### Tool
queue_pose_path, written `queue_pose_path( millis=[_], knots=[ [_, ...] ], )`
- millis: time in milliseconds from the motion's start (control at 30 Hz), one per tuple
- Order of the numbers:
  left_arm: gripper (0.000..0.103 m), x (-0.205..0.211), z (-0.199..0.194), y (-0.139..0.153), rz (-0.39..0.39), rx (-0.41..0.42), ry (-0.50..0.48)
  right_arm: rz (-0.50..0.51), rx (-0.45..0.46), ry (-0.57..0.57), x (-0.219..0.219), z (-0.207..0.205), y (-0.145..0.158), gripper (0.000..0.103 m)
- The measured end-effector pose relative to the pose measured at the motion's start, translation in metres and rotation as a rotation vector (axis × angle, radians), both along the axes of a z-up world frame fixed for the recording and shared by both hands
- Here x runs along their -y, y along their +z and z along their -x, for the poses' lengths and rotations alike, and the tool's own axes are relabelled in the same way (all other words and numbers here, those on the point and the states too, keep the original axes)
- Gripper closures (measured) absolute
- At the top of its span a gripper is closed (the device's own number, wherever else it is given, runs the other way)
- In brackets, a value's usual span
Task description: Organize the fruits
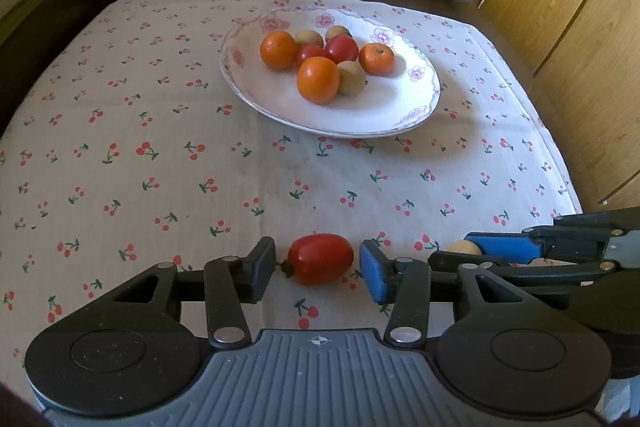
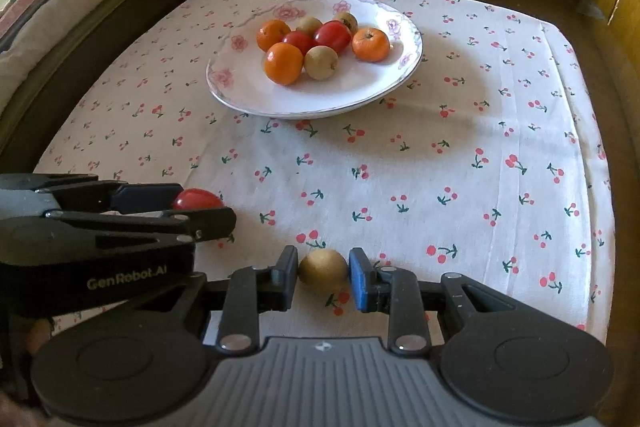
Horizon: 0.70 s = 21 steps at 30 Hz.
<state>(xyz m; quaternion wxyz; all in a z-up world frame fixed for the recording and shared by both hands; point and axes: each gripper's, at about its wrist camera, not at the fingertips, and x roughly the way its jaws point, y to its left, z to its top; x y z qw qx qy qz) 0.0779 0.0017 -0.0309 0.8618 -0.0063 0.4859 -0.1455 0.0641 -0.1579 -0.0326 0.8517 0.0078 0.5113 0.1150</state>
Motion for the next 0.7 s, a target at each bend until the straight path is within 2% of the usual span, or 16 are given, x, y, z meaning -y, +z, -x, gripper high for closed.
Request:
queue_pose_path(
  millis=[133, 267, 400, 700],
  knots=[
    [0.039, -0.0025, -0.0035, -0.0011, 0.008, -0.007, 0.017, 0.004, 0.0, -0.004, 0.0015, 0.0005, 0.0007, 0.074],
    [0.039, 0.0, -0.0034, -0.0016, 0.001, -0.002, 0.01, 0.025, -0.004, 0.003, -0.0008, 0.0025, 0.0014, 0.074],
    [0.054, 0.0053, 0.0012, -0.0007, -0.024, 0.011, -0.023, 0.035, -0.008, 0.0, -0.0028, 0.005, 0.0018, 0.074],
    [0.061, 0.0003, 0.0036, 0.0025, 0.011, -0.014, -0.008, 0.016, 0.004, -0.021, -0.0006, 0.0095, 0.0094, 0.075]
  ],
)
